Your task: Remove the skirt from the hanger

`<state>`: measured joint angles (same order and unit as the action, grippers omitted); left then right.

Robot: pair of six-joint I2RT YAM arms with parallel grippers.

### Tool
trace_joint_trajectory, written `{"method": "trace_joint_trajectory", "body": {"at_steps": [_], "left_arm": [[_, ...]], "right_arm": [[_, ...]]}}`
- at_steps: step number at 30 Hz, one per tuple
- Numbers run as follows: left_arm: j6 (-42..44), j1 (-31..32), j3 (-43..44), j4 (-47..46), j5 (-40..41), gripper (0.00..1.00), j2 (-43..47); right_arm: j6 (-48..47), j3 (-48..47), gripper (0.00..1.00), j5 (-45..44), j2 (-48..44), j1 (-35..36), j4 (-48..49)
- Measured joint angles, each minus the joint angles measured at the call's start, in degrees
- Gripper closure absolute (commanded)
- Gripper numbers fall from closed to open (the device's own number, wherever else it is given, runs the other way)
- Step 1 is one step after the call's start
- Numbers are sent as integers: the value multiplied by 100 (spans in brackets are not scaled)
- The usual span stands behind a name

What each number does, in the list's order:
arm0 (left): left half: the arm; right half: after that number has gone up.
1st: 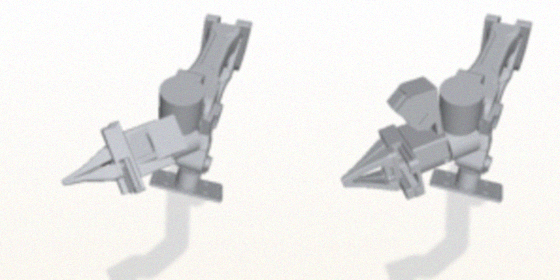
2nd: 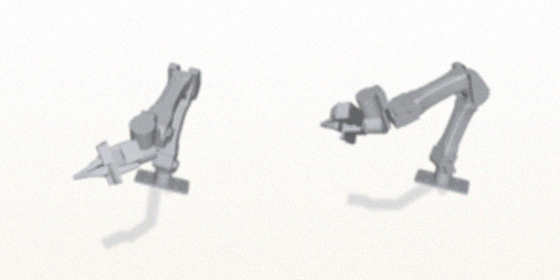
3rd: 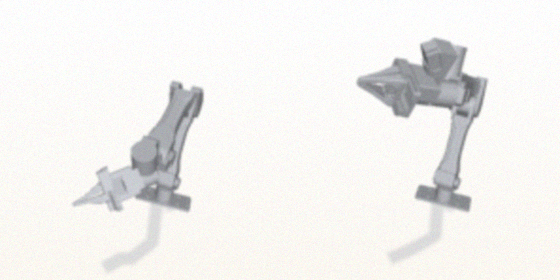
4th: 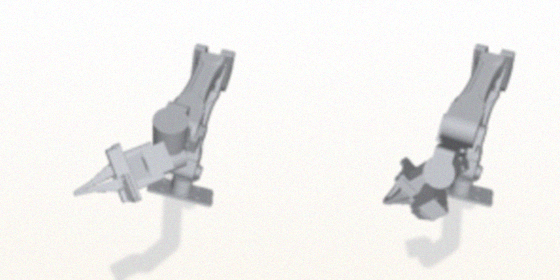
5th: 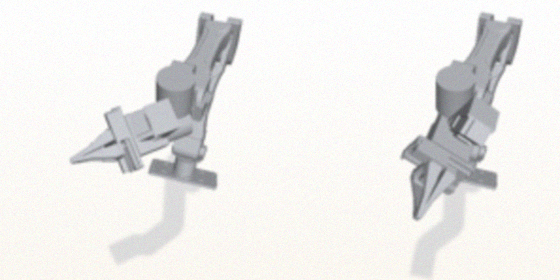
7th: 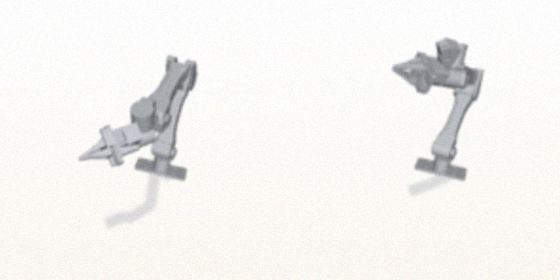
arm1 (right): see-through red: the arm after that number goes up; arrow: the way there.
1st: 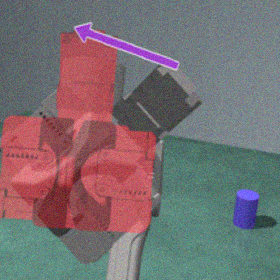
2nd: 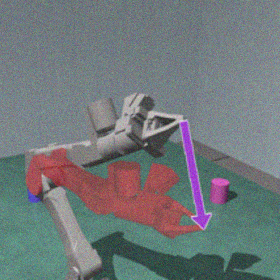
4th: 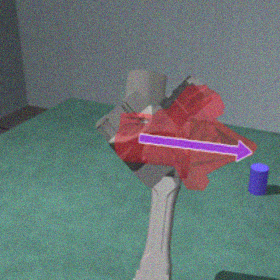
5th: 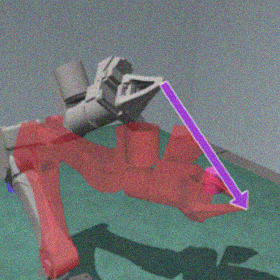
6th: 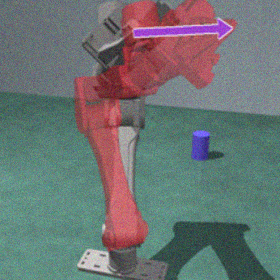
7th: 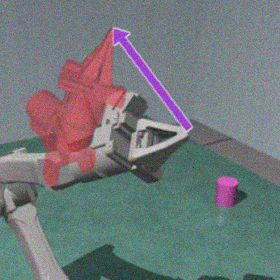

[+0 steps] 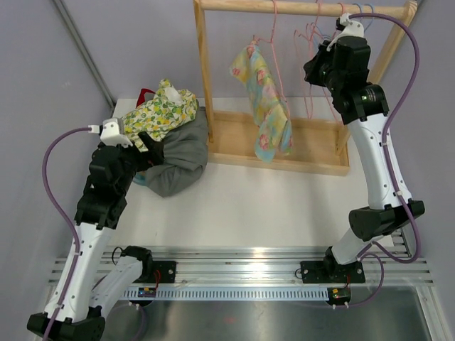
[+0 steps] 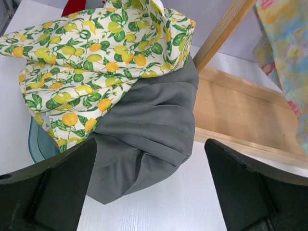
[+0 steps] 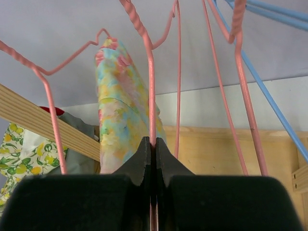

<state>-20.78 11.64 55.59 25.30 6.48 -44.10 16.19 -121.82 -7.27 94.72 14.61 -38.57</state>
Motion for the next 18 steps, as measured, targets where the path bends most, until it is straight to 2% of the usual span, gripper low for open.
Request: {"method": "trace_joint_trajectory", "body": {"at_steps": [1,2,3,4,5,11,18], "left_arm": [[11,2,0,35,0,1,79],[28,7,-9,68,2,1,138],[44,7,-22,83,2,1,168],[74,7,-31,118,4,1,205],[101,7,-39,138,9,1,219],[238,7,-280,238,70,1,205],[256,7,-833,251,83,1,339]], "right_arm": [[4,81,95,-17,-20,0,26],[11,190,58,-20,-44,0,57],[66,323,29,-15,-87,0,116],[63,455,7,-13,-138,-4,149],[98,616,1,4,-201,-11,149],[127,1252,1,278,-612,-35,118],[168,1126,1,1016,-1123,-35,173]]}}
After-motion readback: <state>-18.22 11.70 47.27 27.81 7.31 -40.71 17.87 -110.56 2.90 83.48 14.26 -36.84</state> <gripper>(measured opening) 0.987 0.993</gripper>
